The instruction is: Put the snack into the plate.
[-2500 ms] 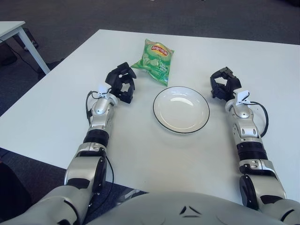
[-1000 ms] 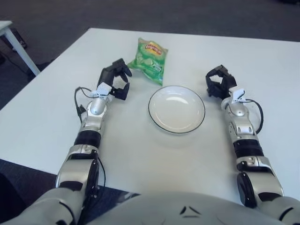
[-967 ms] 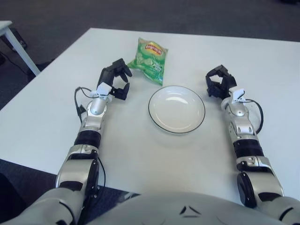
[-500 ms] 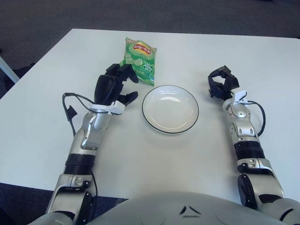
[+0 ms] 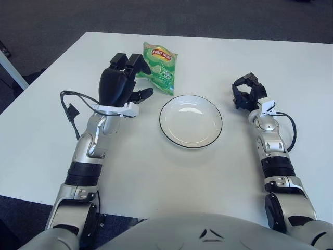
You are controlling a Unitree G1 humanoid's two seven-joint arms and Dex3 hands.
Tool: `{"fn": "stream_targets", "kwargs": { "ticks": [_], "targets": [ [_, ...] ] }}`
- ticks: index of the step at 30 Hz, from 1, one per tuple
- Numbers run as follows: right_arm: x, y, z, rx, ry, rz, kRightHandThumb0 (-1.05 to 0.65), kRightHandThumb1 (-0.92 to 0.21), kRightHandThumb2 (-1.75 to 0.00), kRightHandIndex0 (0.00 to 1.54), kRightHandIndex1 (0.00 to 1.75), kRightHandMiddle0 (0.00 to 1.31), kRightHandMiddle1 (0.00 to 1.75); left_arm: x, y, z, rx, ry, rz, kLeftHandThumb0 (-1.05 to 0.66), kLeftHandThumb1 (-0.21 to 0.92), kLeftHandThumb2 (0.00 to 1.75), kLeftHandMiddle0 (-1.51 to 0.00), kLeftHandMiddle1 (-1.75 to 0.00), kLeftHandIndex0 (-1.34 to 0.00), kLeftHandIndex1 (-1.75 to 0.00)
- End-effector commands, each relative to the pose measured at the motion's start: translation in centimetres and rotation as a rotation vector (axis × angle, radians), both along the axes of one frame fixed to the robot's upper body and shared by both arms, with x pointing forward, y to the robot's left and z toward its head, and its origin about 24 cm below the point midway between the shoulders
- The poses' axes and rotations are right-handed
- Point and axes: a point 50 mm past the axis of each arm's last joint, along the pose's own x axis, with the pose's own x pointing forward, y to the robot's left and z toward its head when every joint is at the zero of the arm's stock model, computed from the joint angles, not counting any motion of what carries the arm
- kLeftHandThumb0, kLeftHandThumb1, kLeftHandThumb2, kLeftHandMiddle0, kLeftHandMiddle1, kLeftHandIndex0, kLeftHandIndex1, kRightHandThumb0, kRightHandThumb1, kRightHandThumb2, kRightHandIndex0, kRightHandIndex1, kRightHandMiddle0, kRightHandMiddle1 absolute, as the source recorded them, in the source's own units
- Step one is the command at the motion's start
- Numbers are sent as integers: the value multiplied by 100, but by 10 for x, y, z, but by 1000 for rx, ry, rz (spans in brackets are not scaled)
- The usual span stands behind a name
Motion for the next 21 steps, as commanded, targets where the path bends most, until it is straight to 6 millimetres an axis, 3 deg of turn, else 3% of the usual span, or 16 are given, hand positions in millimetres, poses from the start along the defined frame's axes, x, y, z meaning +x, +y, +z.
{"fn": "stream_targets", "kwargs": {
  "ticks": [1, 3, 5, 8, 13, 21],
  "targets": [
    [-15, 0, -40, -4, 185, -10, -36, -77, -73, 120, 175, 27, 175, 5, -4, 13, 109, -75, -15, -1, 83, 62, -33, -162, -13, -170],
    [-15, 0, -40, -7, 186, -12, -36, -77, -73, 119, 175, 28, 175, 8, -6, 17, 166, -90, -21, -17, 87, 55, -23, -152, -18, -170],
    [-15, 0, -40, -8, 189, -10, -36, -77, -74, 119, 175, 28, 175, 12, -7, 20, 219, -95, -22, -34, 61, 81, -17, -137, -7, -148],
    [-15, 1, -40, -7, 191, -7, -36, -77, -74, 119, 175, 28, 175, 18, -8, 23, 278, -104, -17, -43, 46, 97, -13, -125, -2, -131],
    [-15, 1, -40, -8, 186, -5, -36, -77, -74, 119, 175, 28, 175, 31, -12, 25, 384, -120, 1, -51, 40, 101, -9, -106, 0, -115],
    [-15, 2, -40, -17, 185, 0, -36, -77, -74, 119, 175, 28, 175, 52, -13, 24, 508, -80, 23, -61, 42, 91, -1, -77, 0, -91]
  ]
}}
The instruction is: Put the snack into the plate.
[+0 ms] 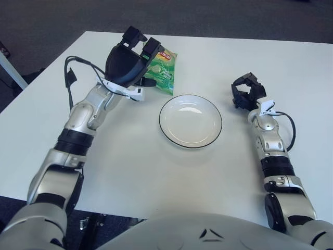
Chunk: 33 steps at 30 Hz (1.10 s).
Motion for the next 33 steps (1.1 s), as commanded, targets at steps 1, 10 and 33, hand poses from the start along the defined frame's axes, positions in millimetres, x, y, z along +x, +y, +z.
{"fn": "stream_targets", "kwargs": {
  "ticks": [1, 10, 33],
  "targets": [
    [-15, 0, -39, -13, 184, -2, -36, -77, -74, 119, 175, 28, 175, 12, 3, 2, 64, 8, 23, -62, 43, 90, -1, -75, 0, -89],
    [-15, 1, -39, 7, 184, -1, -36, -77, -74, 119, 175, 27, 175, 29, 4, -1, 203, 86, 5, -78, 53, 74, 0, -21, 0, -62],
    [-16, 3, -39, 9, 180, -6, -36, -77, -74, 119, 175, 28, 175, 56, -1, -8, 396, 510, -108, -86, 60, 49, 0, 0, 0, -25]
  ]
}}
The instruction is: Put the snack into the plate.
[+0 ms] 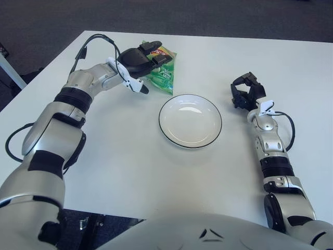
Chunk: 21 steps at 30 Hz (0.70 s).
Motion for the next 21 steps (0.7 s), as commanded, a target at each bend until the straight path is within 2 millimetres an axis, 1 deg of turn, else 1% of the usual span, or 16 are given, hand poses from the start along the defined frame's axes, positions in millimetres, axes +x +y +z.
{"fn": "stream_targets", "kwargs": {
  "ticks": [1, 6, 15, 19, 21],
  "targets": [
    [-15, 1, -39, 3, 184, -7, -36, -77, -74, 119, 175, 28, 175, 3, -2, 7, 3, 27, 6, -86, 60, 48, 0, 0, 0, -25],
    [-15, 2, -38, -10, 175, -13, -36, -75, -76, 120, 175, 29, 175, 4, -5, -2, -5, 93, 32, -86, 57, 47, 0, 0, 0, -29],
    [-15, 1, -39, -21, 182, -11, -37, -74, -78, 120, 175, 29, 175, 6, -5, -8, 8, 137, 56, -84, 55, 47, 0, 0, 0, -30],
    [-15, 1, -39, -20, 179, -8, -37, -74, -78, 120, 175, 29, 175, 7, -5, -15, 11, 145, 75, -80, 52, 49, 0, 0, 0, -31],
    [-15, 2, -39, -20, 177, -8, -37, -74, -78, 120, 175, 30, 175, 8, -7, -22, 20, 142, 99, -79, 51, 51, 0, 0, 0, -31]
  ]
}}
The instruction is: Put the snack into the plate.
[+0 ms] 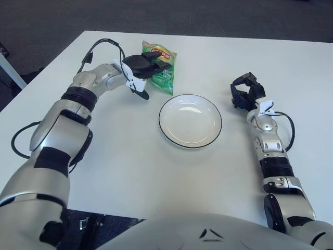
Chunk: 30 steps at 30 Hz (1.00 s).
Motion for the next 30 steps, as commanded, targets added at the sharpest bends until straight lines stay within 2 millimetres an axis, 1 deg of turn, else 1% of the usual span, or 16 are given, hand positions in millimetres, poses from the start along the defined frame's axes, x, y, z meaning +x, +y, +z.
{"fn": "stream_targets", "kwargs": {
  "ticks": [1, 6, 8, 15, 20, 24, 30],
  "targets": [
    [-15, 1, -39, -11, 178, -2, -37, -74, -78, 120, 175, 30, 175, 4, -2, -7, 19, -19, 37, -79, 51, 52, 0, 0, 0, -31],
    [-15, 1, -38, -13, 174, 2, -37, -72, -80, 121, 175, 31, 175, 8, -1, -14, 57, -118, 77, -81, 51, 55, 0, 0, 0, -24],
    [-15, 1, -38, -19, 173, 2, -37, -72, -81, 121, 175, 31, 175, 9, 0, -18, 62, -202, 87, -82, 52, 56, 0, 0, 0, -20],
    [-16, 1, -38, -29, 173, 3, -37, -71, -82, 121, 175, 31, 175, 8, -1, -28, 43, -380, 94, -78, 55, 58, 0, 0, 0, -13],
    [-17, 1, -38, -36, 168, 5, -37, -71, -82, 121, 175, 31, 175, 7, -3, -35, 56, -505, 117, -79, 59, 58, 0, 0, 0, -6],
    [-18, 1, -38, -36, 166, 5, -37, -71, -82, 122, 175, 31, 175, 7, -4, -40, 76, -555, 141, -79, 62, 57, 0, 0, 0, -2],
    [-19, 1, -38, -44, 169, 8, -37, -71, -82, 121, 175, 31, 175, 6, -4, -45, 88, -598, 168, -69, 66, 59, 0, 0, 0, 0]
  ]
}}
